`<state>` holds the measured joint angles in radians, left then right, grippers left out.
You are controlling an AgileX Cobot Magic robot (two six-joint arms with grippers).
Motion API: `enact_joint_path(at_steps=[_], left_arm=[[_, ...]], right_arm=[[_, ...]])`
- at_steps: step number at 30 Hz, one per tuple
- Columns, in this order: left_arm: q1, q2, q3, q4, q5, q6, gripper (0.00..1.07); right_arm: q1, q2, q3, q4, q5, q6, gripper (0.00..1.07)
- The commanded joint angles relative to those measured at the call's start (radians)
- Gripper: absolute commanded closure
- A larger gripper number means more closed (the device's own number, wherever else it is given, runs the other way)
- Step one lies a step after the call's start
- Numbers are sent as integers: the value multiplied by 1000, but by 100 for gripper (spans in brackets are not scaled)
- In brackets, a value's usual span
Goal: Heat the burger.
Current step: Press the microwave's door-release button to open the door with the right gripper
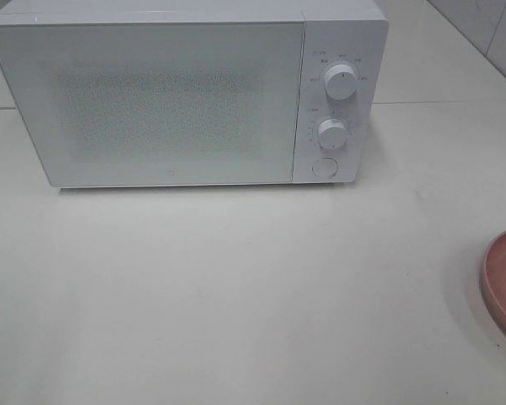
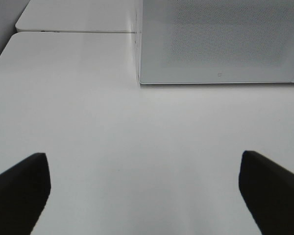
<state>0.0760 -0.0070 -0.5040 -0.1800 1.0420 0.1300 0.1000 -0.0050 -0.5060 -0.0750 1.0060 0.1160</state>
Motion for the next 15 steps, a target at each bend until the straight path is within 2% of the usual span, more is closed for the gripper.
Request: enact_joint_path(at_steps=[1,5,15], left_arm=[[-5,-18,-1,-1,-2,-4,6],[-5,-18,-1,-1,-2,-4,6],[-5,-18,-1,-1,-2,-4,6]], right_arm=[[-6,-24,-3,5,-6,-12,34],[-6,17,-33,5,-16,-12,34],[-6,163,-33,5,-112,-12,34]])
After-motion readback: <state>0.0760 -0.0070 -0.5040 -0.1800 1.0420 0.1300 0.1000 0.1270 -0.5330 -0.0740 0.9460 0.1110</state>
